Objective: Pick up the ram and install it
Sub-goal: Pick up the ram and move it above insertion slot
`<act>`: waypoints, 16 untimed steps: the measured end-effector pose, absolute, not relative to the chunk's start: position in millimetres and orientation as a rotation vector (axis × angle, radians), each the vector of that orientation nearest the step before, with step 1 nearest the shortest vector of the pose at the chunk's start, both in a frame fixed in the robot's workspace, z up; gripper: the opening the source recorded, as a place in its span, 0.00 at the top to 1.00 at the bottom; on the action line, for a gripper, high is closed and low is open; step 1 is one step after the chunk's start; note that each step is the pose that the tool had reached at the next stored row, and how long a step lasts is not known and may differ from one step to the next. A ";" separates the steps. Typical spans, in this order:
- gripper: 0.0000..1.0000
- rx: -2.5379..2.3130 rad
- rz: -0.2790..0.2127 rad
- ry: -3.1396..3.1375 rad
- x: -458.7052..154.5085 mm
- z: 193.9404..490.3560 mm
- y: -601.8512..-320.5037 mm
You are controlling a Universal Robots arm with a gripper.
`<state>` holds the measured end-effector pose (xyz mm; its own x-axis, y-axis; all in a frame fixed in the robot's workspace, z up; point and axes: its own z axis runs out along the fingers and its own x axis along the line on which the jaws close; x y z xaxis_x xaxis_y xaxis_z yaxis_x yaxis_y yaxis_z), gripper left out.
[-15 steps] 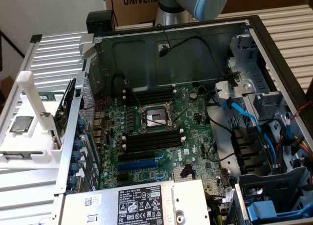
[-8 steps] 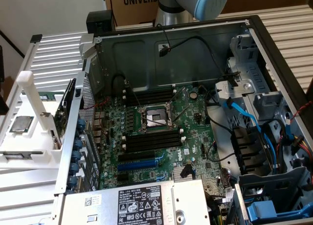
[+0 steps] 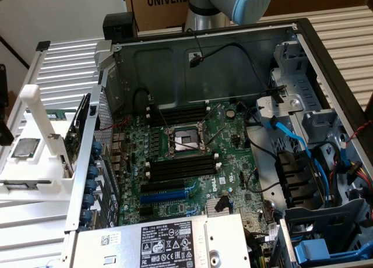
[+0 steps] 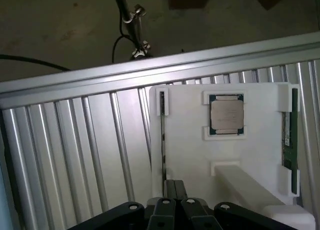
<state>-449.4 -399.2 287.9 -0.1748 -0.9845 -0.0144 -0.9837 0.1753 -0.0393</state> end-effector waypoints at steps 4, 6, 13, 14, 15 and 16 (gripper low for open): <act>0.90 -1.999 -0.032 2.377 -449.4 273.2 -403.3; 0.90 -2.001 -0.031 2.376 -449.4 269.7 -405.1; 0.90 -2.038 0.039 2.412 -447.6 247.2 -414.0; 0.90 -2.041 0.044 2.415 -445.9 246.4 -414.0; 0.90 -2.042 0.047 2.416 -442.2 243.0 -414.0; 0.90 -2.042 0.047 2.416 -440.9 241.3 -414.0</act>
